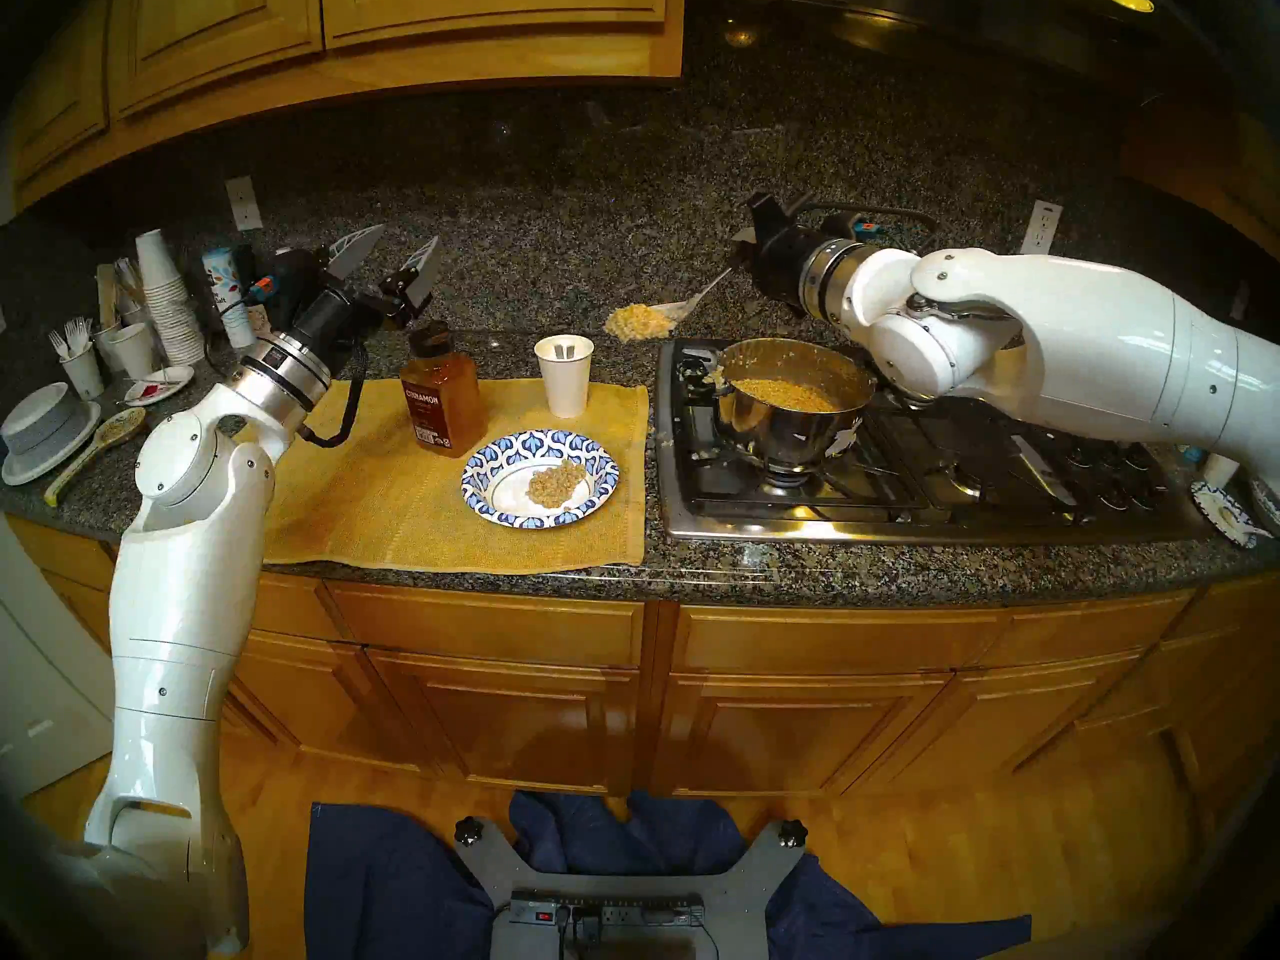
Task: Scoop oatmeal into bowl, add cinnamon, and put a spoon inside bowl
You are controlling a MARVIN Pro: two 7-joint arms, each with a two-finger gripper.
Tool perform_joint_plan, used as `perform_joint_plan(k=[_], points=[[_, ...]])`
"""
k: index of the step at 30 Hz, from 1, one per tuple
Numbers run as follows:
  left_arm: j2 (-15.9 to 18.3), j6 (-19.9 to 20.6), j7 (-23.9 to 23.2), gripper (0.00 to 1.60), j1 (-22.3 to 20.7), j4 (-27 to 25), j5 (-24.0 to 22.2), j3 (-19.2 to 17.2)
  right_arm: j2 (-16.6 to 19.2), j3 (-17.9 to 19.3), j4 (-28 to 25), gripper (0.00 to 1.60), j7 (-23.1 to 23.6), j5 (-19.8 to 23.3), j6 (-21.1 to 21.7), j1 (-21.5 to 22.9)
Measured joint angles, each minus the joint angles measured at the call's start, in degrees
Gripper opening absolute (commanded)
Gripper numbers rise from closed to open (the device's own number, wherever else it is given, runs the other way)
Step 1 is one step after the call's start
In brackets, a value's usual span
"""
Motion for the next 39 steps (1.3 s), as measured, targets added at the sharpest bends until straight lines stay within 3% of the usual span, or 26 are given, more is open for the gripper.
perform_joint_plan(k=[10,17,29,39], points=[[0.00,-0.01,0.01,1.60,-0.01,0.00,-0.02,0.01,-6.70,-0.12,1.61,0.00,-0.27,0.58,-1.51,-1.47],[0.00,-0.03,0.01,1.60,-0.01,0.00,-0.03,0.01,-8.43,-1.64,0.84,0.00,-0.30,-0.92,-2.68,-1.81],[0.00,-0.03,0.01,1.60,-0.01,0.00,-0.03,0.01,-9.59,-6.01,-2.87,0.00,-1.15,-8.05,-5.61,-0.58],[0.00,-0.03,0.02,1.60,-0.01,0.00,-0.04,0.01,-12.12,-10.43,-4.13,0.00,-3.86,-16.96,-9.29,1.65]])
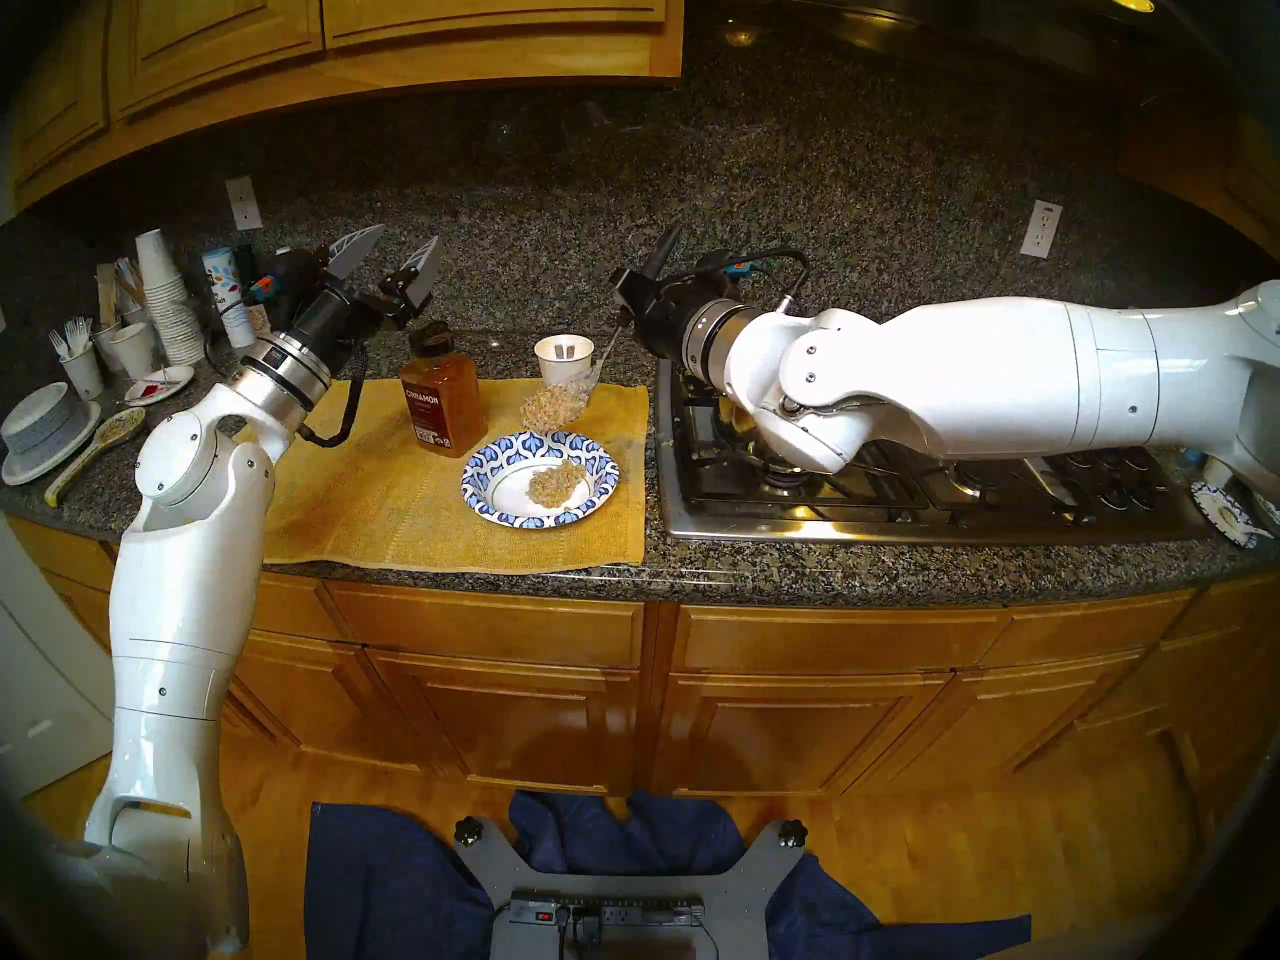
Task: Scoop oatmeal into bowl, add cinnamon, and put a spoon inside bowl
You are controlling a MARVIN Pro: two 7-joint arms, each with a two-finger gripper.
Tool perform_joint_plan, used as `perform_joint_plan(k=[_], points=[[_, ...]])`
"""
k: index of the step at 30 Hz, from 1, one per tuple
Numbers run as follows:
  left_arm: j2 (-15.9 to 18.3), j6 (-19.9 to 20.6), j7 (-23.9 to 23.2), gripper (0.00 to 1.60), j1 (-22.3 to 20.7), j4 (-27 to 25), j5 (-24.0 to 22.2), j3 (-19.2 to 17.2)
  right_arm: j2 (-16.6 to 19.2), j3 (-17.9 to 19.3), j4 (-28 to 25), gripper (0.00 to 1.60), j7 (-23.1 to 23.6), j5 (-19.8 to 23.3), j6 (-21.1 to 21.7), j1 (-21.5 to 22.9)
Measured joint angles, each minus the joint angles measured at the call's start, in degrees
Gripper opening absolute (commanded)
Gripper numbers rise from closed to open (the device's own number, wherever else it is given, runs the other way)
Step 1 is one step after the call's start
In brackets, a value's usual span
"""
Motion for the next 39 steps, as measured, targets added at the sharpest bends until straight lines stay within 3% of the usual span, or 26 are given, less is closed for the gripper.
perform_joint_plan(k=[14,29,39], points=[[0.01,0.00,0.01,1.60,0.00,0.00,0.00,0.01,-4.22,-5.93,1.20,0.00,-5.21,-11.92,-4.87,2.42],[0.01,0.00,0.01,1.60,0.00,0.00,-0.01,0.01,-5.57,-10.41,-0.74,0.00,-5.69,-21.66,-8.90,4.16],[0.01,-0.01,0.01,1.60,0.00,0.00,-0.01,0.01,-7.42,-13.81,-0.37,0.00,-8.47,-29.19,-12.52,4.80]])
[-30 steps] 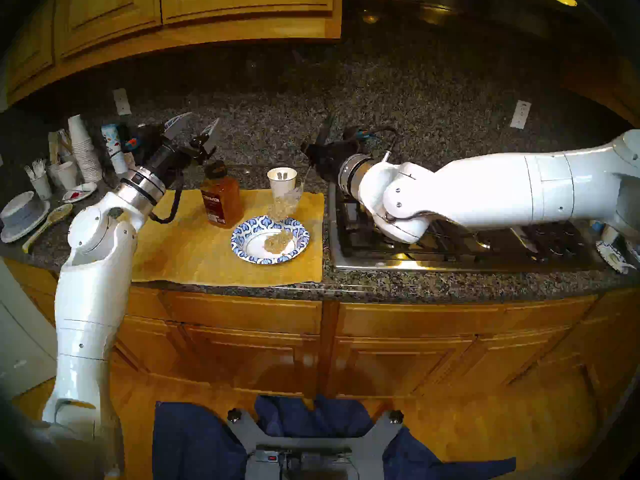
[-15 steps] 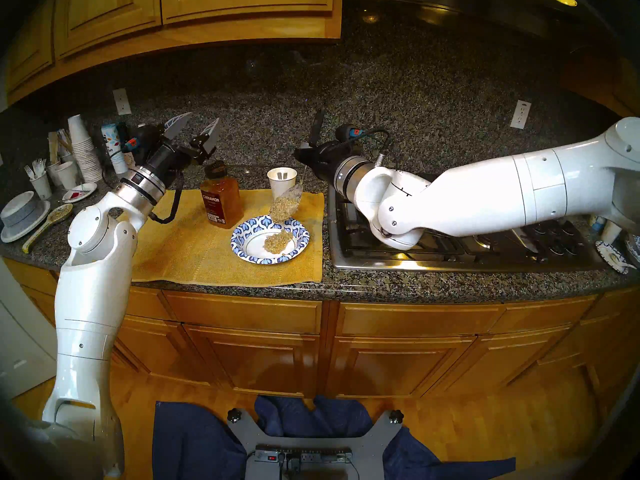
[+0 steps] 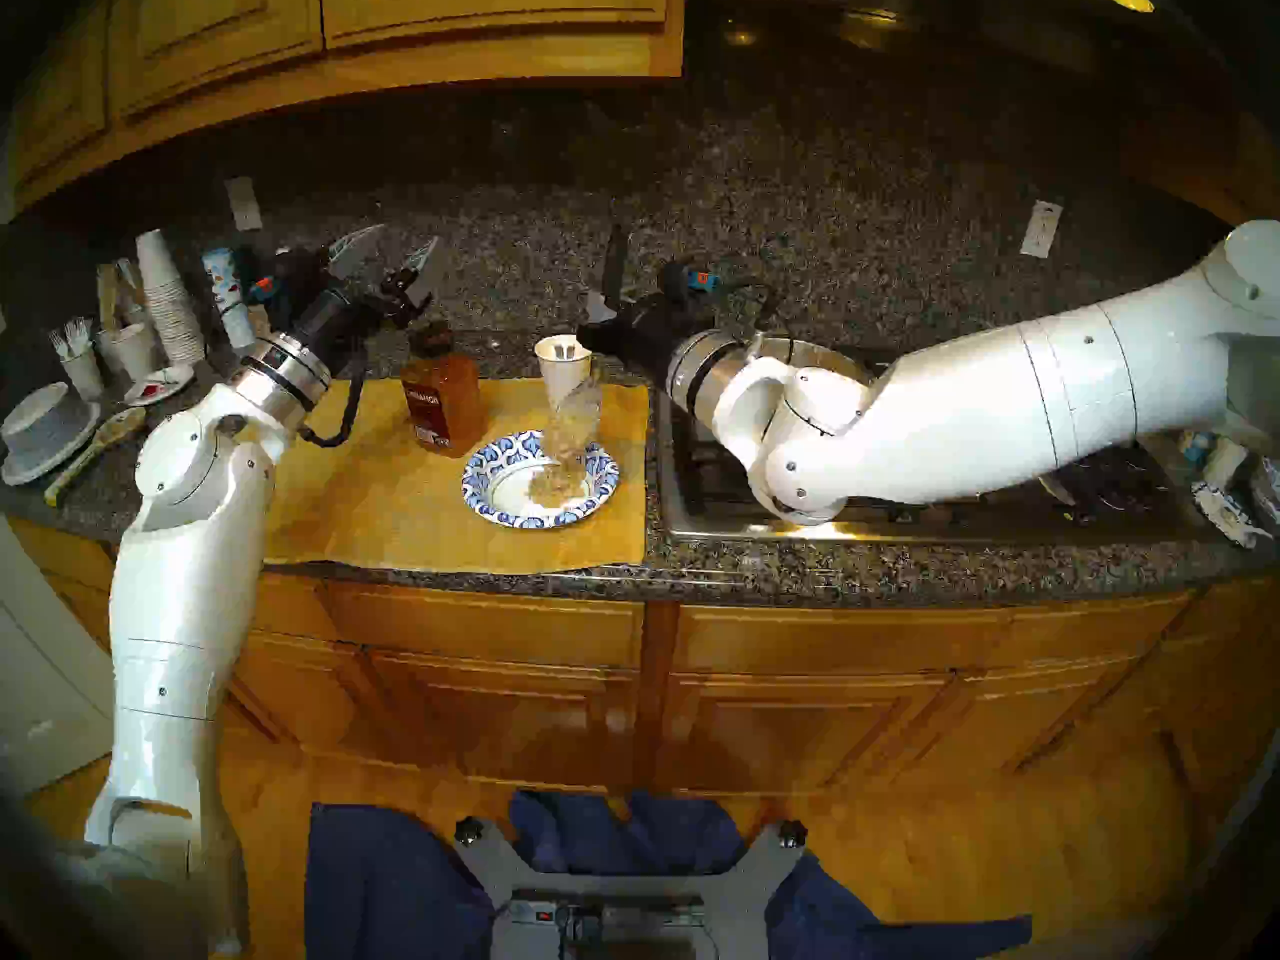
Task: Scoop oatmeal into bowl, add cinnamon, and put a spoon inside bowl
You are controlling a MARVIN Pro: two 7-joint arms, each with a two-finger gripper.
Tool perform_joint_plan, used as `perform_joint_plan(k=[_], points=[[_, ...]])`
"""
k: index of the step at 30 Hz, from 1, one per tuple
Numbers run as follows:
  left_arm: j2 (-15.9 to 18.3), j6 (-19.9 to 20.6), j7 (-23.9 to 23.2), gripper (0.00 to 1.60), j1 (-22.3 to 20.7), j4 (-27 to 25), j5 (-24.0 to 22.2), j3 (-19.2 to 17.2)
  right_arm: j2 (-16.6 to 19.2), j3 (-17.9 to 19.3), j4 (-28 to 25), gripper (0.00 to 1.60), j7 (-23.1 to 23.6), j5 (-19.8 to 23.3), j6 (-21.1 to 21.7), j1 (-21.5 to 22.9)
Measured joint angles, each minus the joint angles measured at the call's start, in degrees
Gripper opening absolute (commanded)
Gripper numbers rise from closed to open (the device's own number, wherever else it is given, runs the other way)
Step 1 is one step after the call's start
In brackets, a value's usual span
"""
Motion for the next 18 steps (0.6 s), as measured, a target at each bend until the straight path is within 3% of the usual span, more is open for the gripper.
perform_joint_plan(k=[18], points=[[0.00,-0.01,0.00,1.60,0.00,0.00,-0.01,0.01,-5.26,-6.51,2.54,0.00,-6.75,-14.79,-5.69,0.04]])
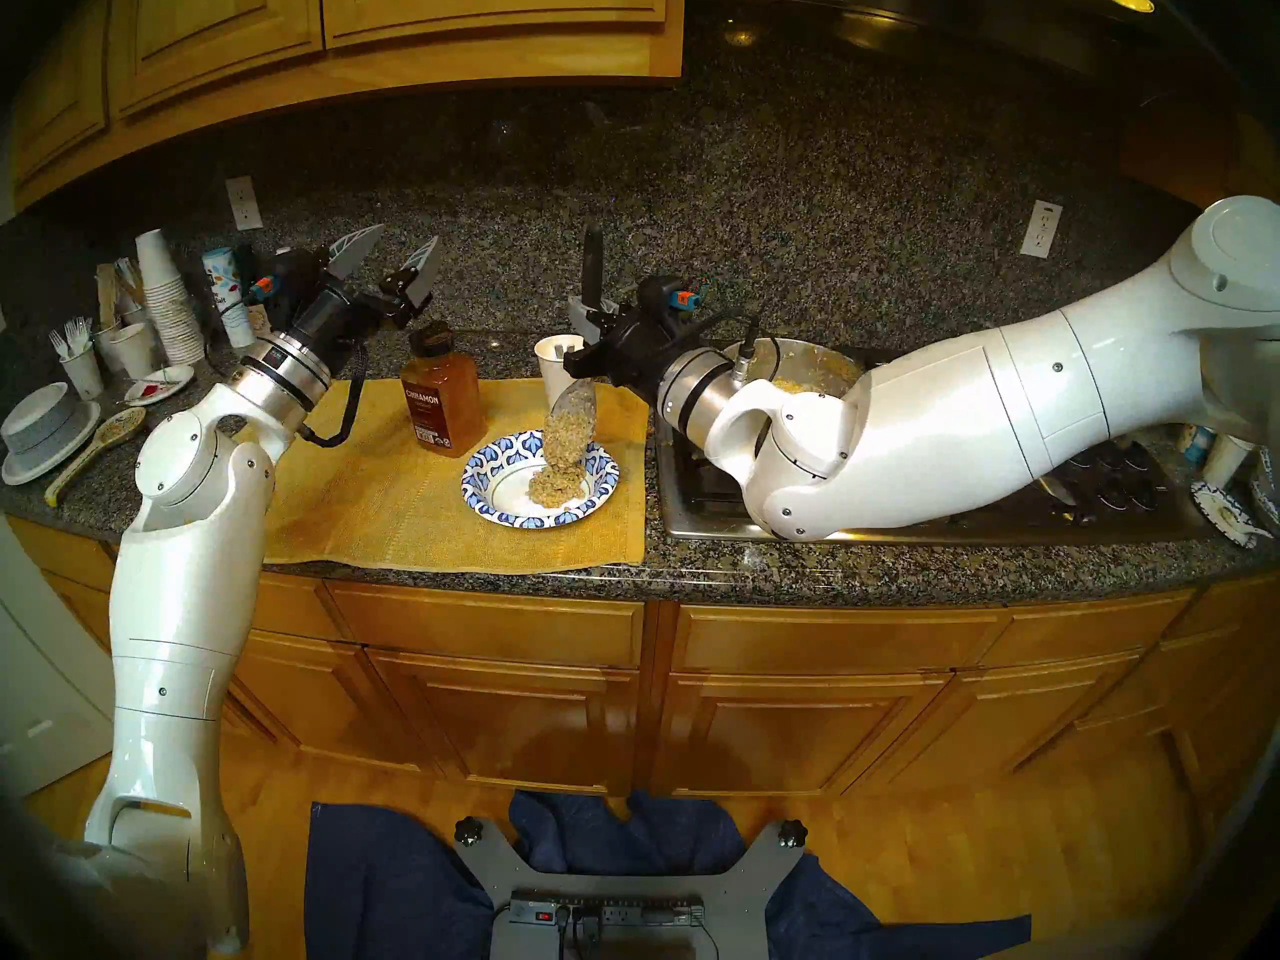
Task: Scoop oatmeal into bowl, add cinnamon, and put a spoon inside bowl
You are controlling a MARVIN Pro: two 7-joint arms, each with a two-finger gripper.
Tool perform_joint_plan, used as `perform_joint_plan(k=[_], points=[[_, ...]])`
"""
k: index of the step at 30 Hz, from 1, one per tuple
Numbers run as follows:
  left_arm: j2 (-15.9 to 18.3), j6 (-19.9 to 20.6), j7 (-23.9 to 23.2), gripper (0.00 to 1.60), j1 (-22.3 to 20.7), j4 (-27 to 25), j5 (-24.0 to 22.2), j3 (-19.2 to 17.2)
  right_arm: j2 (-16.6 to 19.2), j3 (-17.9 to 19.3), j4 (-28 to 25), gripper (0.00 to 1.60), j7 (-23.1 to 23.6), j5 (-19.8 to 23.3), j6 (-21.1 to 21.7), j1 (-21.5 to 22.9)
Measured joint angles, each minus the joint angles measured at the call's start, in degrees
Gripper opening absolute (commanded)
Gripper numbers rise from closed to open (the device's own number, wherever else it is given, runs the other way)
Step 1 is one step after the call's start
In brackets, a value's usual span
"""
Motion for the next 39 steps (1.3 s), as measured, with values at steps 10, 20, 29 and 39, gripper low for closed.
perform_joint_plan(k=[10,20,29,39], points=[[0.00,0.00,0.00,1.60,0.00,0.00,0.00,0.00,-1.72,-1.89,1.08,0.00,-4.07,-5.81,-0.69,0.21],[0.00,0.00,0.00,1.60,0.00,0.00,-0.01,0.00,-2.66,-2.59,1.21,0.00,-7.83,-11.36,-0.94,0.62],[0.00,-0.01,0.00,1.60,0.00,0.00,-0.01,0.01,-3.01,-3.29,1.45,0.00,-11.31,-17.90,-1.07,0.60],[0.00,-0.01,0.00,1.60,0.00,0.00,-0.01,0.01,-2.67,-3.04,0.85,0.00,-14.07,-25.06,-1.18,0.72]])
